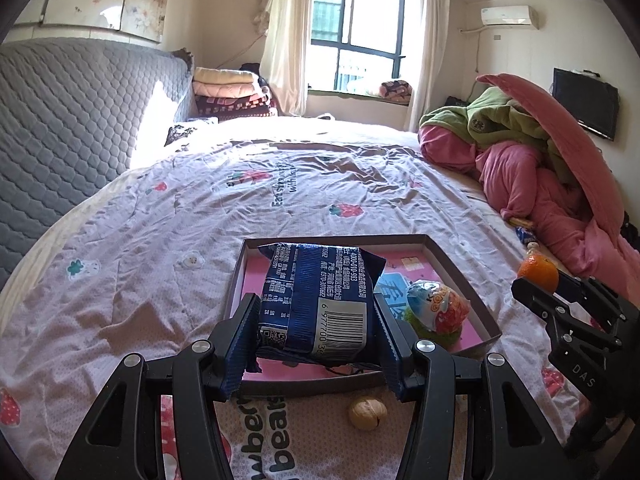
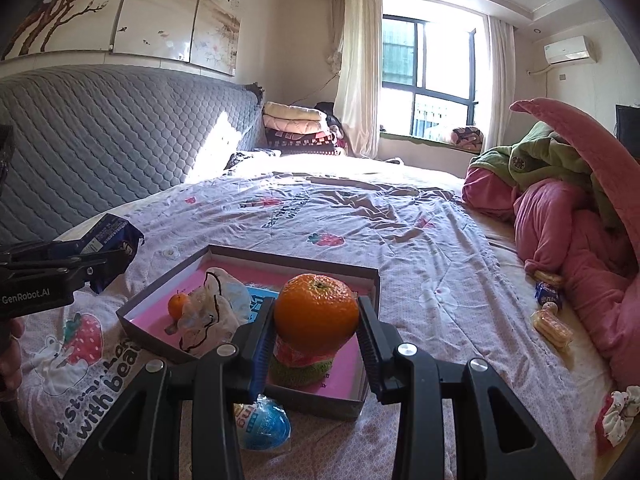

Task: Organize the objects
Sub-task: 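Carry the blue packet over the tray with the left tool while the right tool carries the tangerine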

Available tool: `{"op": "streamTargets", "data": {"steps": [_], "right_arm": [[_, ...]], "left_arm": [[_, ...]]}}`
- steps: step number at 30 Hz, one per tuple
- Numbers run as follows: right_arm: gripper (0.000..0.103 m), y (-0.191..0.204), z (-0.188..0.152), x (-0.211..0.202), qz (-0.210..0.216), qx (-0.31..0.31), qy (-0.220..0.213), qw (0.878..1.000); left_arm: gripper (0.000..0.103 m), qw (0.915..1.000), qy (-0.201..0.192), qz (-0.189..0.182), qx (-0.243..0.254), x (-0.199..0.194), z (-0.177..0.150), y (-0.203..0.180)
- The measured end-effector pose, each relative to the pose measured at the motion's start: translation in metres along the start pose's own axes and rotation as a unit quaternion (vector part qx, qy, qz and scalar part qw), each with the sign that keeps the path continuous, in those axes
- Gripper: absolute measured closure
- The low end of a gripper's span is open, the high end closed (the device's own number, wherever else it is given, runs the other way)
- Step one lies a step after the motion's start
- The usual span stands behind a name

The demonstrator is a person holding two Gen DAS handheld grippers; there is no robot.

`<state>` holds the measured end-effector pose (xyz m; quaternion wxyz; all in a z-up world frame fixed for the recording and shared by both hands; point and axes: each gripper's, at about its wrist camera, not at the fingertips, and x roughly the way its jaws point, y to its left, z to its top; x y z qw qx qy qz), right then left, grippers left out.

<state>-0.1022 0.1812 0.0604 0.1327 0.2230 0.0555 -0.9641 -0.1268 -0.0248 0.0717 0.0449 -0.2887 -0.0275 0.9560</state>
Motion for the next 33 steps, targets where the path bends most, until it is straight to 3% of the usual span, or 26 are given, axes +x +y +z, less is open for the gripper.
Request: {"op": "streamTargets", "data": {"steps": [15, 33], "right_arm": [[0.064, 0.023, 0.006, 0.015, 0.022, -0.026, -0.004, 0.999], [0.064, 0.044, -0.008, 0.054, 0.058, -0.043, 0.042, 0.997]], "left_arm": [[0.046, 1.0000, 0.006, 0.004, -0.003, 0.019, -0.001, 0.008], [0.046, 0.9991, 0.035, -0.001, -0.023, 0.062, -0.019, 0.026]]}}
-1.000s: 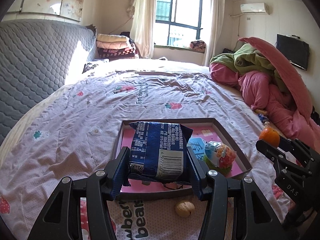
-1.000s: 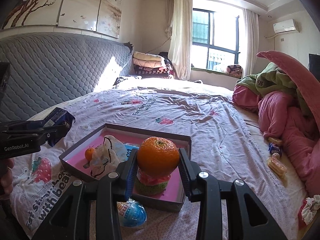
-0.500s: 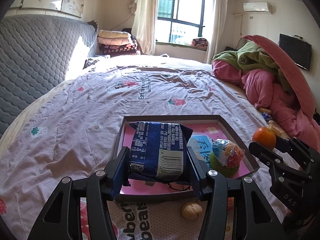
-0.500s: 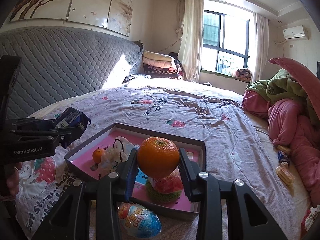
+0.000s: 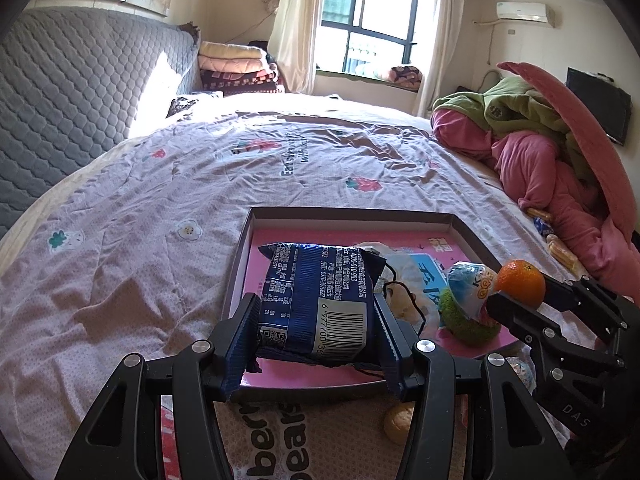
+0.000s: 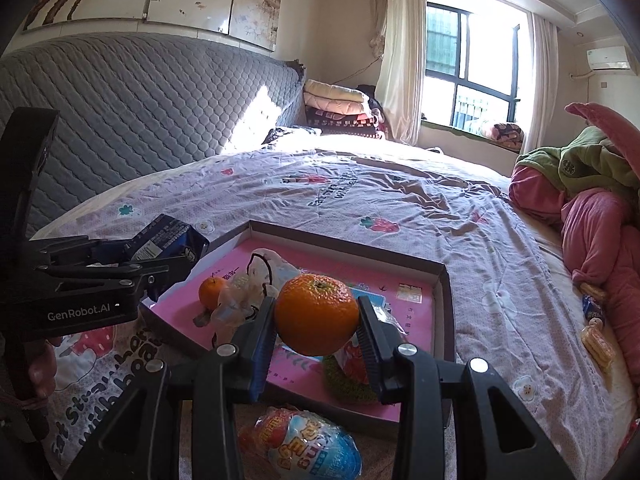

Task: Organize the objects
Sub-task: 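Carry the blue packet over the tray with the left tool while the right tool carries the tangerine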

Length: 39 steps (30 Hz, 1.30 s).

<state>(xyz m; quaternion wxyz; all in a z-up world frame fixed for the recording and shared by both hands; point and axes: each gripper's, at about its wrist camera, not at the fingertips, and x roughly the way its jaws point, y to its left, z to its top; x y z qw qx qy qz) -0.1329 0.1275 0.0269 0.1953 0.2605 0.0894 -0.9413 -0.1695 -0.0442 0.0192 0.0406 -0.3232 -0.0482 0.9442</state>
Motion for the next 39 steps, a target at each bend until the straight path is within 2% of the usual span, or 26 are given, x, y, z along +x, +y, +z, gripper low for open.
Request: {"op": "streamTargets", "data": {"steps": [22, 39], "right_arm": [[0.064, 0.005, -0.017, 0.045, 0.018, -0.002, 0.067, 0.998], [0.064, 0.008, -0.020, 0.061, 0.024, -0.008, 0.088, 0.996]], "left_arm": [[0.046, 0.9992, 0.035, -0.013, -0.015, 0.042, -0.018, 0.015], [0.046, 0.9987, 0.042, -0.021, -0.020, 0.053, -0.025, 0.018]]}}
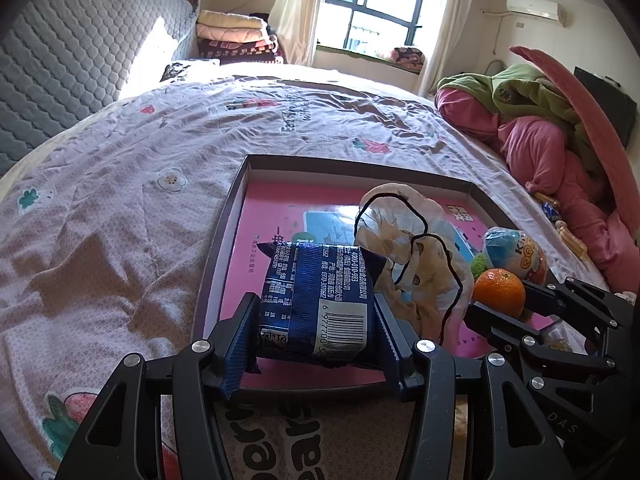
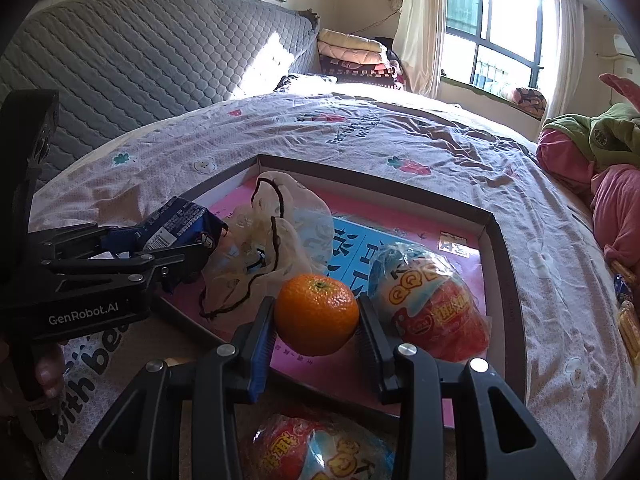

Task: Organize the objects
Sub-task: 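Carry the blue packet over the tray with the left tool while the right tool carries the tangerine, then lower the blue packet into the tray with the left tool while the right tool lowers the tangerine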

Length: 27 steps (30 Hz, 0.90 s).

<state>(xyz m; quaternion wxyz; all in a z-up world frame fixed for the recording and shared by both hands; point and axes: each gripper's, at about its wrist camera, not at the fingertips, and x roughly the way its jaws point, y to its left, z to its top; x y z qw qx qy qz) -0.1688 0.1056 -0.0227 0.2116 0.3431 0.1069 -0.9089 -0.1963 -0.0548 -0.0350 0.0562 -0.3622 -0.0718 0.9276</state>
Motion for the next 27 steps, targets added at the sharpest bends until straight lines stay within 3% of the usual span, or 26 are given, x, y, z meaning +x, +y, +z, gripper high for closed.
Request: {"op": "streamTargets", "data": {"steps": [27], "right_arm": [[0.064, 0.002, 0.006, 0.013, 0.013, -0.010, 0.016, 1.000]], "left_arm": [[0.049, 0.9999, 0.005, -0.007, 0.007, 0.016, 0.005, -0.004]]}}
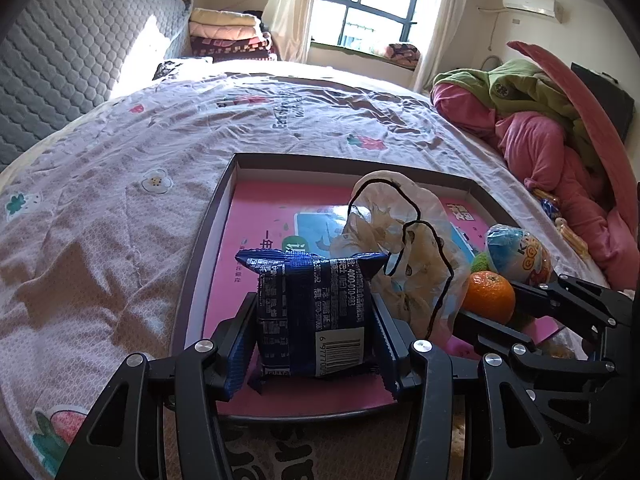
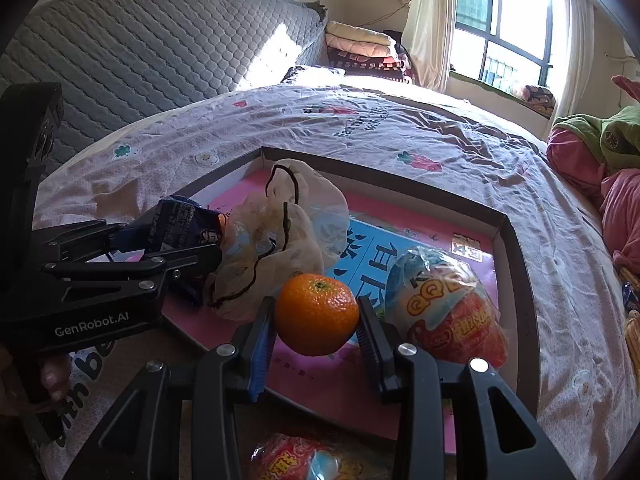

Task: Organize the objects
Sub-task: 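Lower the blue packet into the tray with the left tool while the right tool lowers the tangerine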

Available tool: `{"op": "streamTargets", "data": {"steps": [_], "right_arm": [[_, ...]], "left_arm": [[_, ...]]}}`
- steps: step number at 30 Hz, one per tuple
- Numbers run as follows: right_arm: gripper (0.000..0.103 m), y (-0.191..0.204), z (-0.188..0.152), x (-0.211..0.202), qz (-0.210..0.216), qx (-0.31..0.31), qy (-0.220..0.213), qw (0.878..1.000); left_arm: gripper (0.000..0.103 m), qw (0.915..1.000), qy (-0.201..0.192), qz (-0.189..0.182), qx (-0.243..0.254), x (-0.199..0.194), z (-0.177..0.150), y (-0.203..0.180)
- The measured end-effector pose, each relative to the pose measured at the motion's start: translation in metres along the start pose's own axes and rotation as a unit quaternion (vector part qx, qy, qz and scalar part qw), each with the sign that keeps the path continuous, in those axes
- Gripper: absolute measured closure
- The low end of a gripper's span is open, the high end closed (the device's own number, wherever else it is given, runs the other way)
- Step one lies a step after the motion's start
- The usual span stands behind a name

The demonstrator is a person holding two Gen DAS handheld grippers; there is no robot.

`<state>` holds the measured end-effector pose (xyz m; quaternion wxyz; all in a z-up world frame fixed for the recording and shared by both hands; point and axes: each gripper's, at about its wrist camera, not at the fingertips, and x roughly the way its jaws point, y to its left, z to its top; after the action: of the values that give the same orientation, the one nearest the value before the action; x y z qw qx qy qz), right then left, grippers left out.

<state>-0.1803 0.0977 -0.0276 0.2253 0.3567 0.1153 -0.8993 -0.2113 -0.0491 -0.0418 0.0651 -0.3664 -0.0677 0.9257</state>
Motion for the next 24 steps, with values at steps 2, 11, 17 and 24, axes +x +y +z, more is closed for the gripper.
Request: {"op": "streamTargets", "data": {"steps": [2, 11, 17, 24], "right_arm": [[0.064, -0.0002, 0.0002, 0.0001, 0.001, 0.000, 0.001, 1.000], [0.064, -0.0009, 0.0014, -0.0003, 0.005, 0.004, 0.009, 1.000], [0.064, -0.0026, 0.0021, -0.0008, 0.008, 0.006, 0.013, 1.000], [0.064, -0.0034, 0.0024, -0.0019, 0.010, 0.009, 0.017, 1.000]], "left_arm": [[0.049, 1.0000, 0.000, 0.000, 0.001, 0.0002, 0.0002, -0.0009], [0.049, 1.0000, 0.002, 0.002, 0.003, 0.0008, -0.0015, -0.0042], [0.049, 1.0000, 0.005, 0.005, 0.007, -0.0006, -0.0040, -0.0042], [0.049, 0.9997, 0.013, 0.009, 0.021, -0.0072, -0.0073, -0.0094]]}}
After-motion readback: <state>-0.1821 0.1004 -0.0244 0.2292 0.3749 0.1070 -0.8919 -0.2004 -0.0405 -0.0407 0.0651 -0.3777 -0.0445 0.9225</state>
